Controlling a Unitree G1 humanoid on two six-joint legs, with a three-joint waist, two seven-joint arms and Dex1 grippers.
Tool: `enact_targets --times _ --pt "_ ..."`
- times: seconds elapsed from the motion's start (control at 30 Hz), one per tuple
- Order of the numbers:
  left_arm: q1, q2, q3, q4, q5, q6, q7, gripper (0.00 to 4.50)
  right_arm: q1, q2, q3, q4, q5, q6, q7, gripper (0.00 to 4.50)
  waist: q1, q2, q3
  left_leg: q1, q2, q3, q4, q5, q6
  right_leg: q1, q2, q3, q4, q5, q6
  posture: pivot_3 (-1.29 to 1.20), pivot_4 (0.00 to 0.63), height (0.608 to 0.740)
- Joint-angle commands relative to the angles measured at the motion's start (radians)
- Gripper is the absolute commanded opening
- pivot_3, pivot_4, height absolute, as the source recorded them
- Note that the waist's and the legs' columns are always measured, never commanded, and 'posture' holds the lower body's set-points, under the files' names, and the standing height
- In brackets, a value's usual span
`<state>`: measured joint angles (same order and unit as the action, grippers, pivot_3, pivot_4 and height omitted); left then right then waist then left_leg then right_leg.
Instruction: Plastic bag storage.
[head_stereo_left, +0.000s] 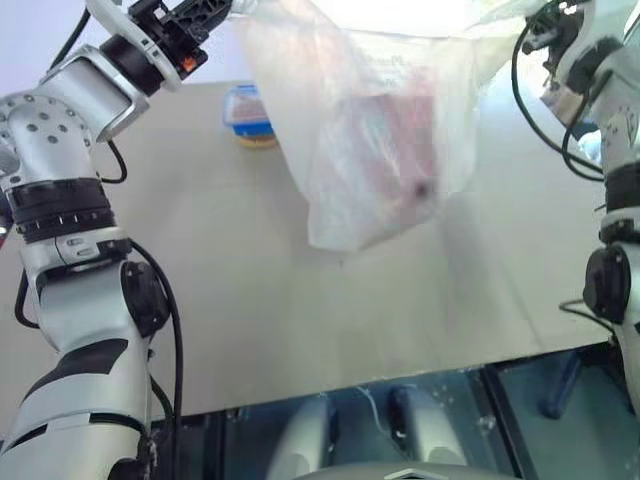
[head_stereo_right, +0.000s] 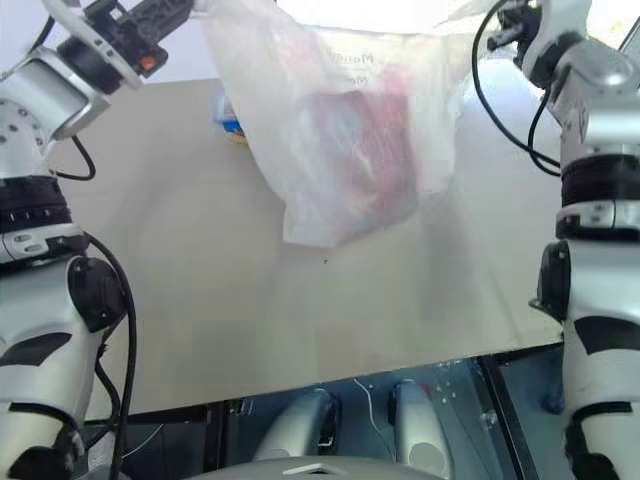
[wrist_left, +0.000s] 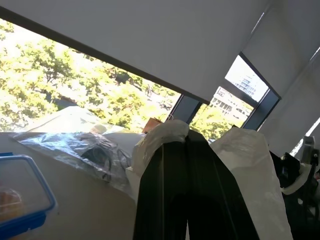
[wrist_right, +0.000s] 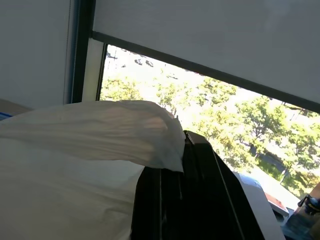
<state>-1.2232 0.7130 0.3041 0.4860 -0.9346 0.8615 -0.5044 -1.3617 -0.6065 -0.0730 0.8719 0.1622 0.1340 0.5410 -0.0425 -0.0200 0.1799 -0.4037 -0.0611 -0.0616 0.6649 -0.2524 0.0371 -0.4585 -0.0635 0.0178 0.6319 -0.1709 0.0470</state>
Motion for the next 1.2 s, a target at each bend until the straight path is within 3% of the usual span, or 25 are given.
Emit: enact_targets --times 0.03,0.1,0.27,0.43,0.63,0.7,0.77,0.87,0.9,1.0,1.2 --pt "-0.067 0.044 0.046 0.021 0.039 -0.042 -0.04 0.04 -0.057 -0.028 -0.014 0.009 -0.015 -0.062 0.05 0.0 -0.005 0.0 0.0 -0.006 0.0 0.0 -0.001 0.0 0.0 -0.006 0.0 0.0 0.0 0.0 0.0 0.0 0.15 0.74" --pt "-0.074 0.049 0.062 0.018 0.042 -0.027 -0.046 0.04 -0.058 -0.036 -0.02 -0.004 -0.015 -0.063 0.068 0.0 -0.009 0.0 0.0 -0.015 0.0 0.0 0.001 0.0 0.0 -0.016 -0.004 0.0 0.003 0.0 0.0 0.0 0.15 0.74" --pt "-0.022 0.076 0.096 -0.087 0.013 0.056 -0.05 0.04 -0.03 -0.039 -0.035 -0.046 -0.012 -0.041 0.082 0.0 -0.017 0.0 0.0 -0.016 0.0 0.001 -0.003 0.0 0.0 -0.018 -0.005 0.001 0.002 0.0 0.0 0.0 0.15 0.74" --pt "0.09 0.078 0.198 -0.248 -0.085 0.186 0.031 0.04 0.107 -0.028 -0.035 -0.204 0.004 0.034 0.093 0.0 -0.016 0.0 0.0 -0.015 0.0 0.001 0.0 0.0 0.0 -0.018 -0.005 0.002 0.005 0.0 0.0 0.0 0.15 0.74" --pt "0.486 0.032 0.192 -0.61 -0.082 0.22 0.095 0.04 0.63 -0.02 -0.067 -0.833 0.113 0.369 0.061 0.0 0.003 0.001 -0.001 -0.011 0.0 0.0 0.006 0.0 0.0 -0.014 -0.005 0.005 0.01 0.0 0.0 0.0 0.15 0.74" --pt "0.582 0.007 0.178 -0.703 -0.073 0.21 0.117 0.04 0.761 -0.026 -0.073 -0.949 0.105 0.414 0.037 0.0 0.008 0.001 -0.002 -0.012 -0.001 0.001 0.007 0.0 0.0 -0.015 -0.006 0.004 0.011 0.001 0.001 0.0 0.15 0.74" --pt "0.702 -0.08 0.157 -0.833 -0.017 0.11 0.165 0.04 0.904 -0.036 -0.073 -1.064 0.09 0.433 0.022 0.0 0.014 0.001 -0.002 -0.01 -0.001 0.001 0.009 0.0 0.0 -0.013 -0.006 0.004 0.011 0.002 0.001 0.0 0.15 0.74" --pt "0.823 -0.128 0.095 -0.943 -0.011 0.098 0.163 0.04 1.018 -0.059 -0.064 -1.156 0.102 0.437 0.052 0.0 0.027 0.002 -0.002 -0.005 -0.001 0.002 0.01 0.0 0.0 -0.006 -0.006 0.004 0.01 0.003 0.002 0.0 0.15 0.74" --pt "0.865 -0.137 0.078 -0.965 0.003 0.071 0.142 0.01 1.038 -0.062 -0.068 -1.167 0.097 0.431 0.048 0.27 0.027 0.002 -0.002 -0.004 -0.001 0.003 0.01 0.0 0.0 -0.005 -0.005 0.004 0.01 0.003 0.002 0.0 0.15 0.74" --pt "0.984 -0.148 0.046 -1.023 0.054 -0.012 0.09 0.81 1.117 -0.088 -0.079 -1.195 0.104 0.405 0.081 1.18 0.028 0.002 -0.003 0.011 0.001 0.005 0.007 -0.003 0.005 0.009 0.0 0.005 0.008 0.002 0.002 0.0 0.15 0.74" --pt "1.224 -0.12 0.084 -1.075 0.169 -0.183 -0.014 3.63 1.35 -0.154 -0.232 -1.298 0.192 0.342 0.217 4.17 0.032 0.002 -0.003 0.022 0.008 0.005 0.004 -0.004 0.007 0.025 0.007 0.003 -0.006 -0.001 -0.002 0.0 0.15 0.74"
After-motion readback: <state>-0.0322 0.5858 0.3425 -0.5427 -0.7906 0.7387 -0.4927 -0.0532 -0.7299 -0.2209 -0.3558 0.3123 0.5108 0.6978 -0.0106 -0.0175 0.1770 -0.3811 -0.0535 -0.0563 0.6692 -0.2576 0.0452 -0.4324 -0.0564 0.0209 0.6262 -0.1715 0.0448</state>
